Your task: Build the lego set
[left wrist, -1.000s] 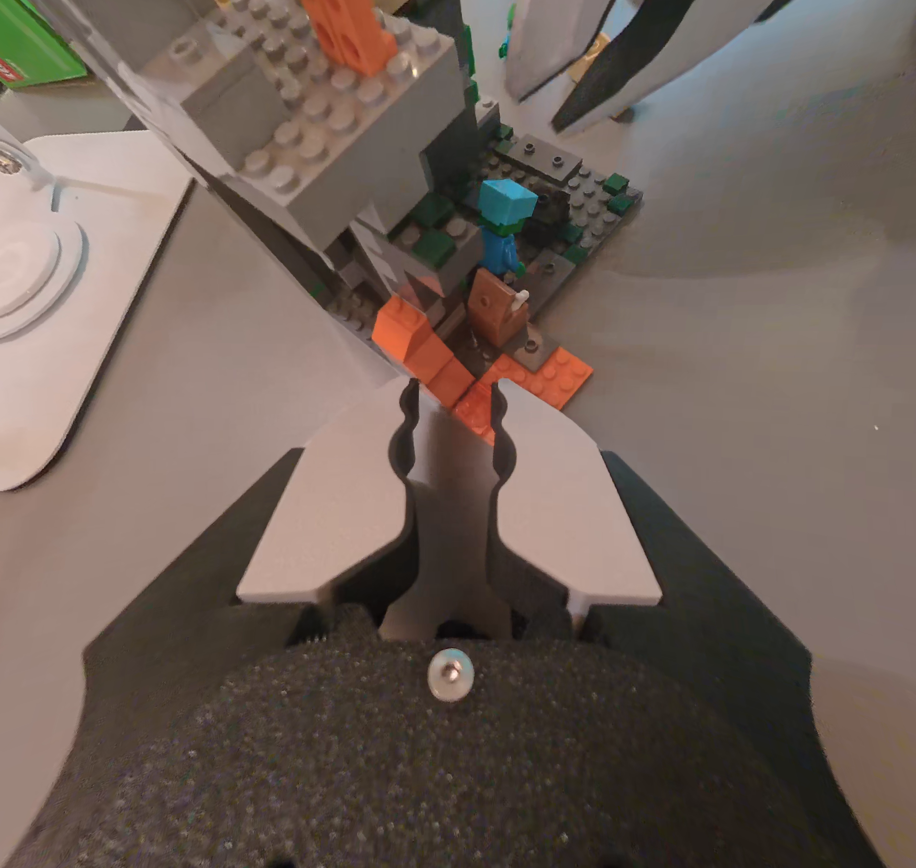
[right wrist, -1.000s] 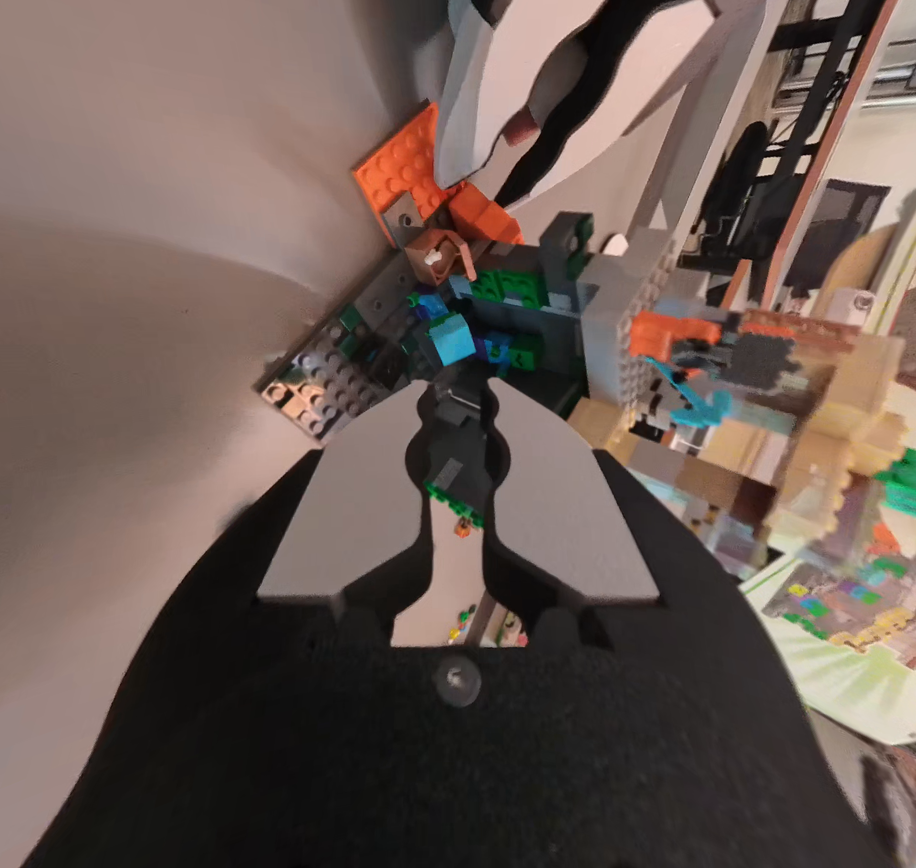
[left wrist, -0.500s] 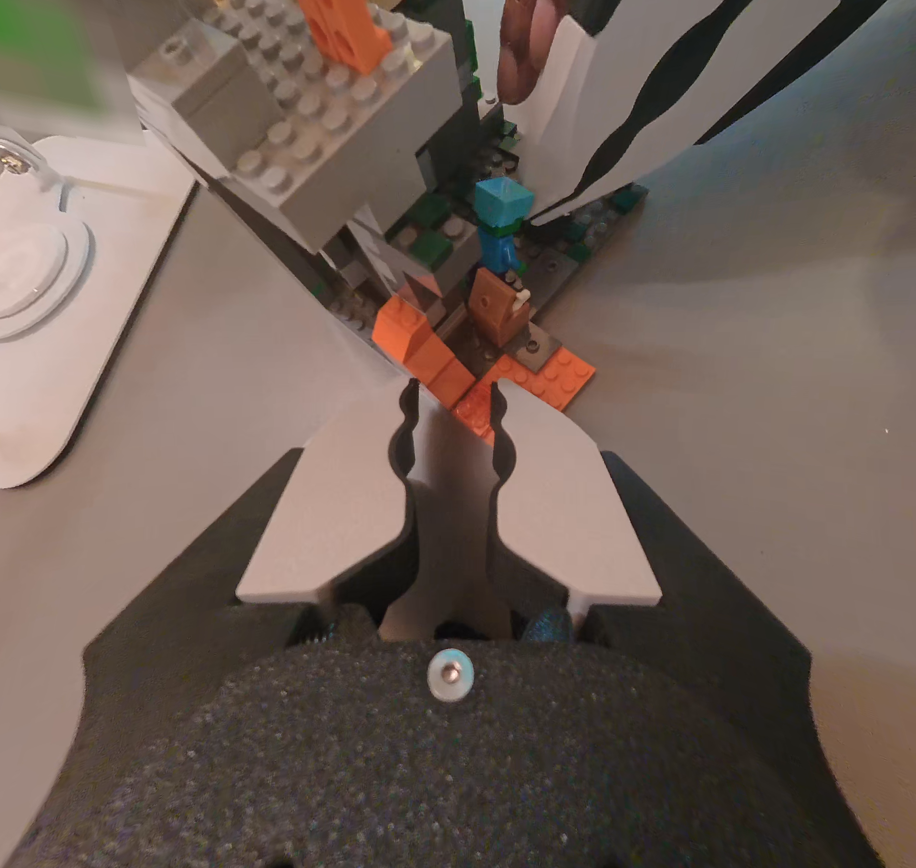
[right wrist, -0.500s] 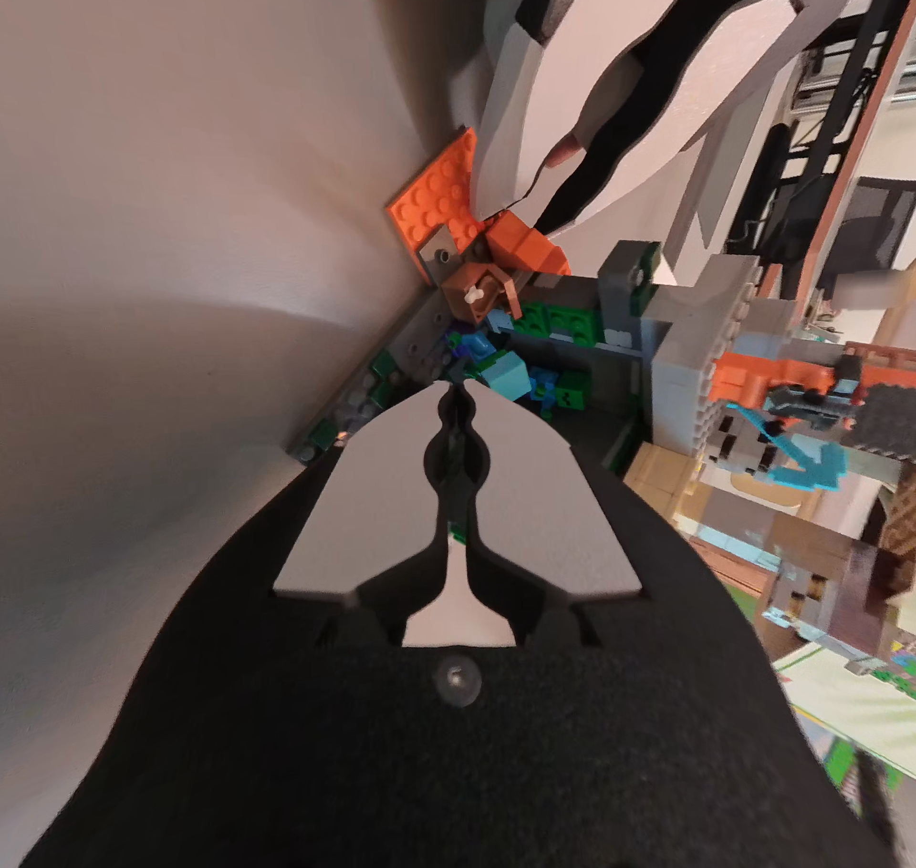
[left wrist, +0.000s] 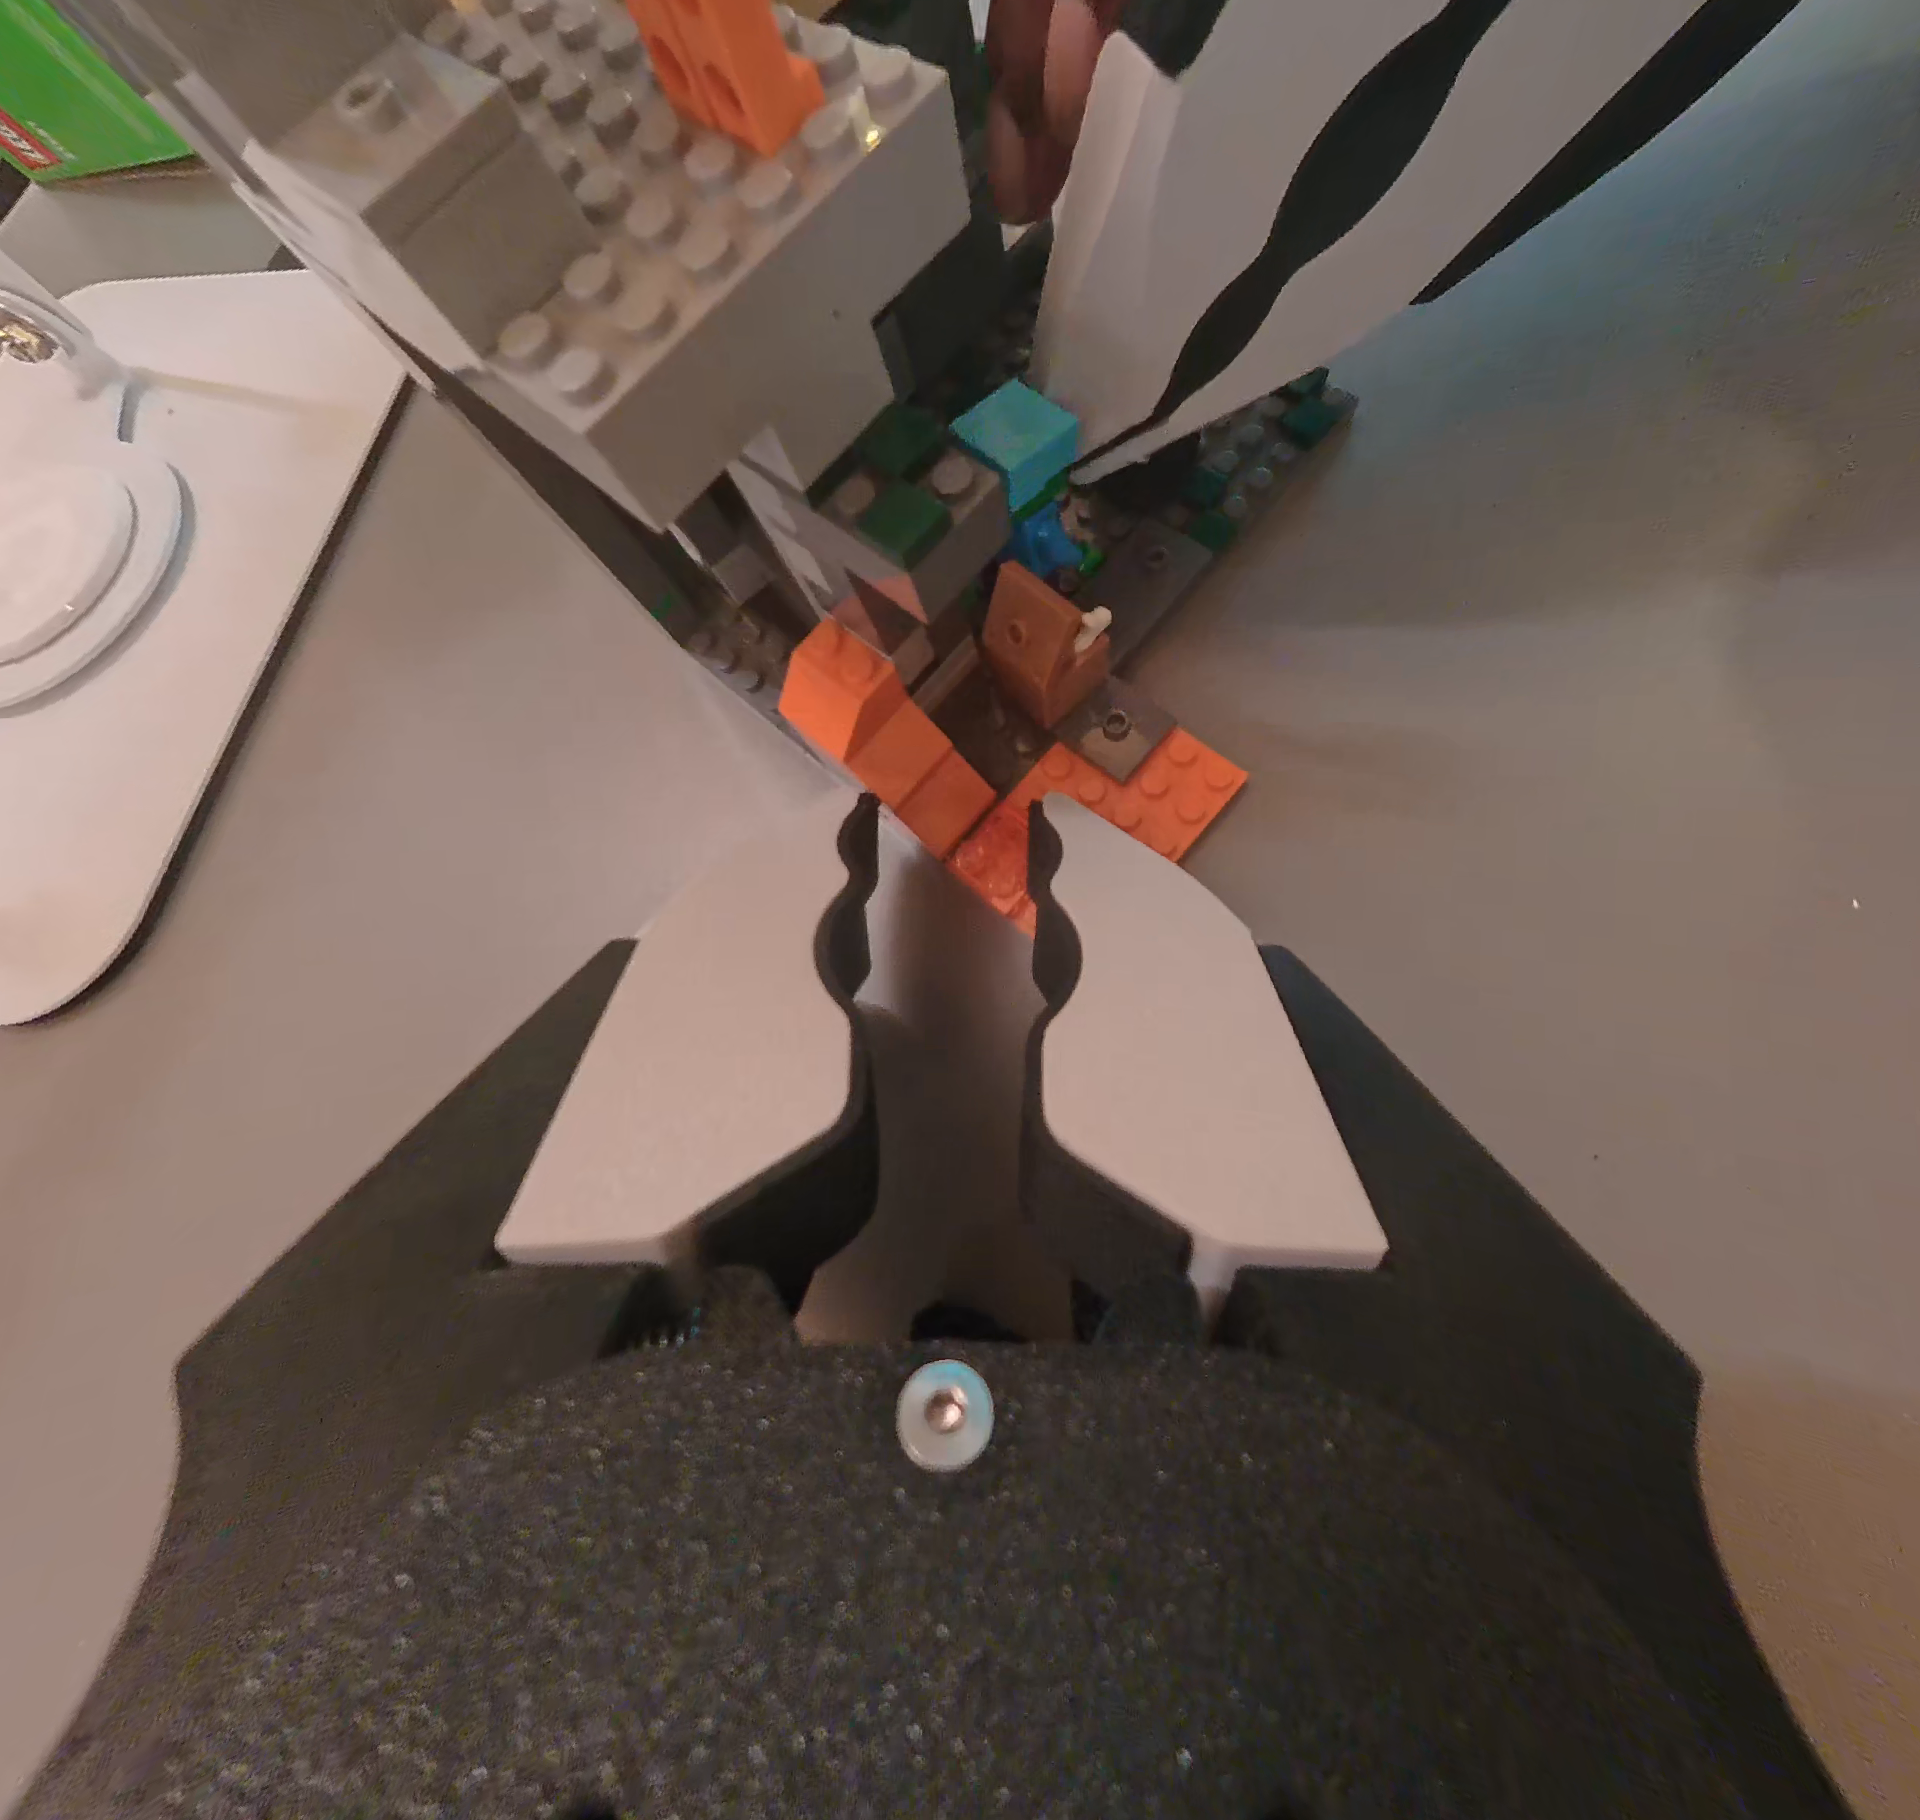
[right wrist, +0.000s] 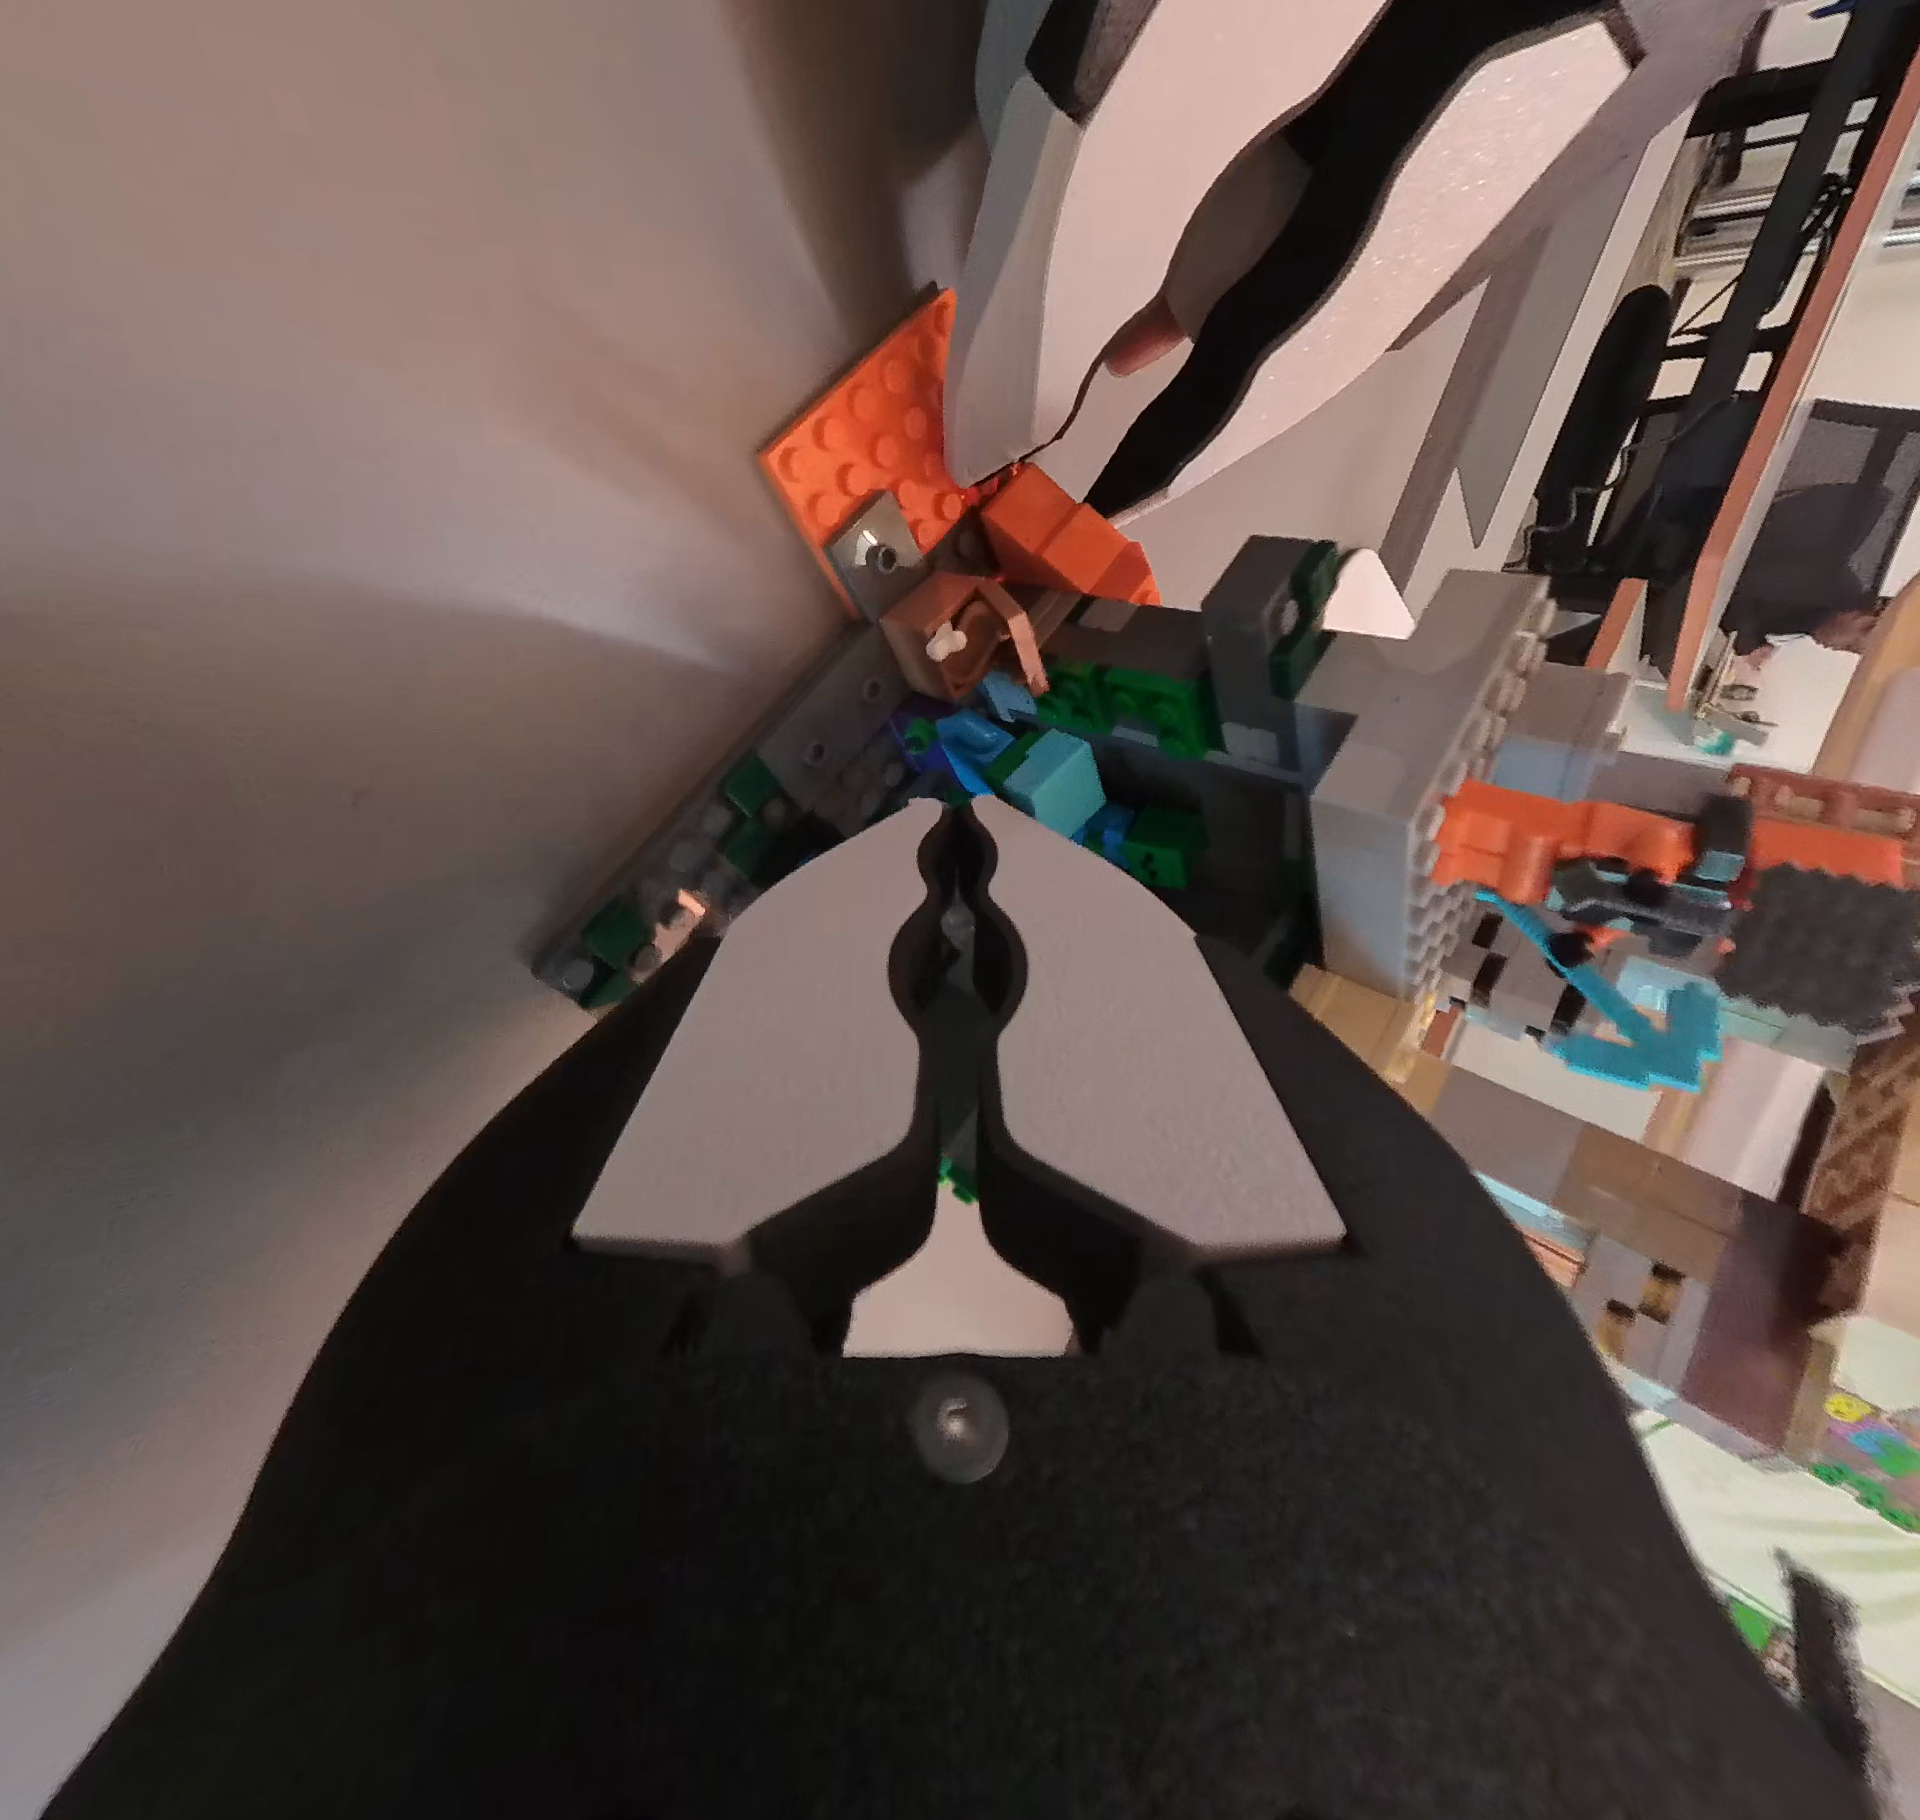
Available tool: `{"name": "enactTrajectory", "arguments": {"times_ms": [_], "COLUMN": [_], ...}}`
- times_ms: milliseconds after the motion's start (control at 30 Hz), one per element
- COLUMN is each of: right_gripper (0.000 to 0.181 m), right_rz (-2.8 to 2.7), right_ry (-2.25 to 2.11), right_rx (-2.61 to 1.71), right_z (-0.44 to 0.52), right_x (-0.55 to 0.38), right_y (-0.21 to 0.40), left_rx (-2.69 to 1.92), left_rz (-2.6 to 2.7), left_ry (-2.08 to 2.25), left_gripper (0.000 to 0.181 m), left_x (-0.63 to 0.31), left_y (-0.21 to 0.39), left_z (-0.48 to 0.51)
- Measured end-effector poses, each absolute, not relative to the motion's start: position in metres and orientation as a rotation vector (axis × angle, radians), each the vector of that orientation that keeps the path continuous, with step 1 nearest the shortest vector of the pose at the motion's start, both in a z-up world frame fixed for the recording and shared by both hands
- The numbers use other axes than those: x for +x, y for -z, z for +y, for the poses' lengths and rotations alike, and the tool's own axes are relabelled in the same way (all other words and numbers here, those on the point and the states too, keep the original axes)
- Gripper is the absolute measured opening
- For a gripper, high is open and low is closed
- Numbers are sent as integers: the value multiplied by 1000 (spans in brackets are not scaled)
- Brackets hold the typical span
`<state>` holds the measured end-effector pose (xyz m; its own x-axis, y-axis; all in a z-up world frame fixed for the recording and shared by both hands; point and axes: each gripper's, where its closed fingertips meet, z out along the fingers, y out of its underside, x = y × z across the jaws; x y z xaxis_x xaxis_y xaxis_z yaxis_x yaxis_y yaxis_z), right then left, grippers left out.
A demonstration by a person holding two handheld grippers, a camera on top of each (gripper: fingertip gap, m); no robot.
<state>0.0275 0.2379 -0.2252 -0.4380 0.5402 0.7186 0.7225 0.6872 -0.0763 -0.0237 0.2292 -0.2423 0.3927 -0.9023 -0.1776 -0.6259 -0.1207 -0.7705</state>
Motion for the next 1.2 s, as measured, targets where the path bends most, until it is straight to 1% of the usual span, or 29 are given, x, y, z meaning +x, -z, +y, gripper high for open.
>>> {"name": "enactTrajectory", "arguments": {"times_ms": [33,367,533,633,767,833,900,933,967,1000,1100,1200], "right_gripper": [0,2,8,24,53,59,57,53,43,24,20,18], "right_rz": [-2149,-2117,-1876,-1684,-1500,-1477,-1476,-1482,-1489,-1483,-1368,-1199], "right_ry": [312,289,94,-63,-284,-378,-437,-467,-494,-502,-461,-457], "right_rx": [-963,-995,-1253,-1466,-1655,-1699,-1716,-1724,-1734,-1746,-1867,-2000], "right_z": [238,236,240,254,272,277,283,284,284,284,287,278], "right_x": [27,32,66,94,108,102,94,89,85,82,82,84], "right_y": [226,220,192,193,208,213,215,216,217,217,217,218], "left_rx": [-1838,-1835,-1821,-1833,-1888,-1936,-1984,-2013,-2036,-2055,-2109,-2132], "left_rz": [1322,1322,1295,1246,1145,1077,1018,996,976,961,930,897], "left_ry": [429,426,461,474,468,444,423,411,399,385,304,211], "left_gripper": [27,27,27,27,29,33,40,45,50,54,61,61], "left_x": [-24,-24,-25,-34,-33,-27,-19,-16,-12,-8,-4,-9], "left_y": [242,242,237,230,219,216,217,219,221,223,234,238], "left_z": [229,229,229,228,221,220,220,220,220,221,226,237]}}
